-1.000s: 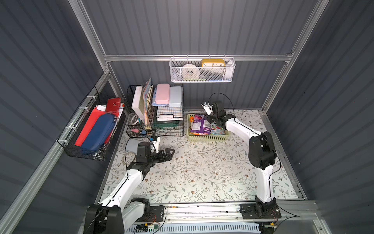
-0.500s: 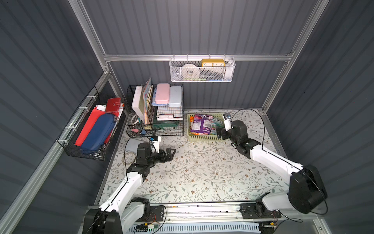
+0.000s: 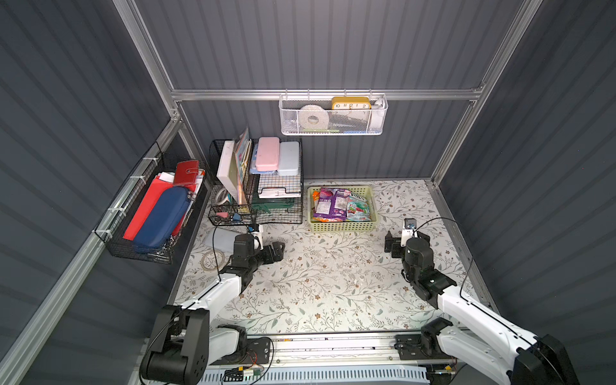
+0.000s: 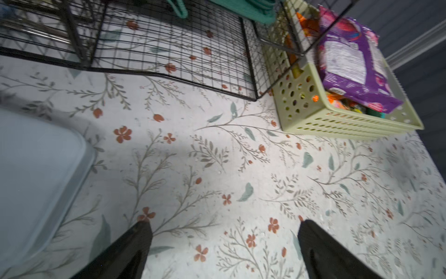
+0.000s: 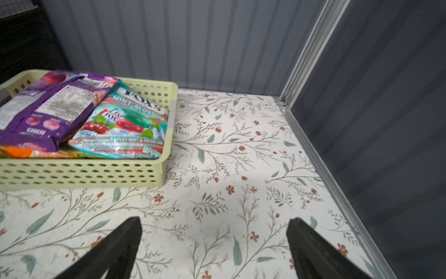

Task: Put the candies in the basket
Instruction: Reset both arms

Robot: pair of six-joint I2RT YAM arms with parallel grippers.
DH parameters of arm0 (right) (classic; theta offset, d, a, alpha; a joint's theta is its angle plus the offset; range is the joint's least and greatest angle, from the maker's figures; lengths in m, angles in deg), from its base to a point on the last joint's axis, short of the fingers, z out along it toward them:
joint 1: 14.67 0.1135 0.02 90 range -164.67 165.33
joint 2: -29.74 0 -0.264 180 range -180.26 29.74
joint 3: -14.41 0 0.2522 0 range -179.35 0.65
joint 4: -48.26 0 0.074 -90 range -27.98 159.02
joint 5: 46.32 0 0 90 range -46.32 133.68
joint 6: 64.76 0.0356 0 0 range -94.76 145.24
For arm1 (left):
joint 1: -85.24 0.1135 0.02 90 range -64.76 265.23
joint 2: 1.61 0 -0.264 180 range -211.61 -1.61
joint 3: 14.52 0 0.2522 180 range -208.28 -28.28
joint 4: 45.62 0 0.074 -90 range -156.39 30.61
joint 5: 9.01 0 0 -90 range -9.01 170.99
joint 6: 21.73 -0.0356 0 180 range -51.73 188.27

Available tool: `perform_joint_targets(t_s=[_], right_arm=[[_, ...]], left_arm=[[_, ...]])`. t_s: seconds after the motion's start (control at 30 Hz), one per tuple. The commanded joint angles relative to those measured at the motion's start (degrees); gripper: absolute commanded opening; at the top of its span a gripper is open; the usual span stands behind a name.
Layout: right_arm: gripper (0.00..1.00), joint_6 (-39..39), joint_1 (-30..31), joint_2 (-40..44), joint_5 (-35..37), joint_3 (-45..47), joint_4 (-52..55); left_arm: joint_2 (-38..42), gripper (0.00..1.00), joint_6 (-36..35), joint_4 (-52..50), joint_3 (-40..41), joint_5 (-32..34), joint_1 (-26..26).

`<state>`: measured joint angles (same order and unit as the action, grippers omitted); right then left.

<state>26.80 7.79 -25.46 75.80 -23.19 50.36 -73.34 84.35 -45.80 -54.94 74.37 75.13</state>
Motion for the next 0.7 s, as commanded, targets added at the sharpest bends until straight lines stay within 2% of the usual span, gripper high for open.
perform_joint_targets(t_s=[0.0,0.1,0.17,0.27,0.4,0.43,0.5,0.57,0.67], right_arm=[[0.99,-1.75,-3.15,-4.94,4.47,1.14,-6.45],[0.99,-1.68,-7.73,-11.68,3.58,2.47,-14.62],[0.99,-0.71,-9.87,-15.28,0.98,1.6,-15.43],[0.99,-0.7,-10.81,-19.78,-0.28,0.35,-20.07],[0.99,-2.54,-11.81,-25.86,-3.03,-1.15,-28.28],[0.99,-3.18,-11.82,-27.11,-2.55,-2.08,-28.27],[0.99,-3.41,-12.88,-29.88,-4.39,-1.95,-31.23],[0.99,-3.85,-14.12,-32.62,-4.95,-0.15,-39.56],[0.99,-1.27,-15.68,-29.88,-8.3,0.26,-34.9]], left_arm=[[-0.97,0.99,-5.13,3.08,-3.55,10.34,-0.35],[-3.58,0.99,-9.29,1.97,-5.47,16.17,-0.35],[-6.04,0.99,-11.69,1.74,-6.7,20.21,-0.35],[-11.03,0.99,-14.85,11.03,-4.41,24.49,-0.35],[-17.91,0.99,-18.17,22.32,-2.28,25.32,-0.11],[-18.4,0.99,-18.56,21.36,-3.2,26.06,-0.15],[-19.72,0.99,-21.02,25.82,-2.62,23.95,-0.09],[-21.75,0.99,-22.45,30.88,-1.58,22.85,0.5],[-23.15,0.99,-21.43,32.98,-1.21,23.22,1.36]])
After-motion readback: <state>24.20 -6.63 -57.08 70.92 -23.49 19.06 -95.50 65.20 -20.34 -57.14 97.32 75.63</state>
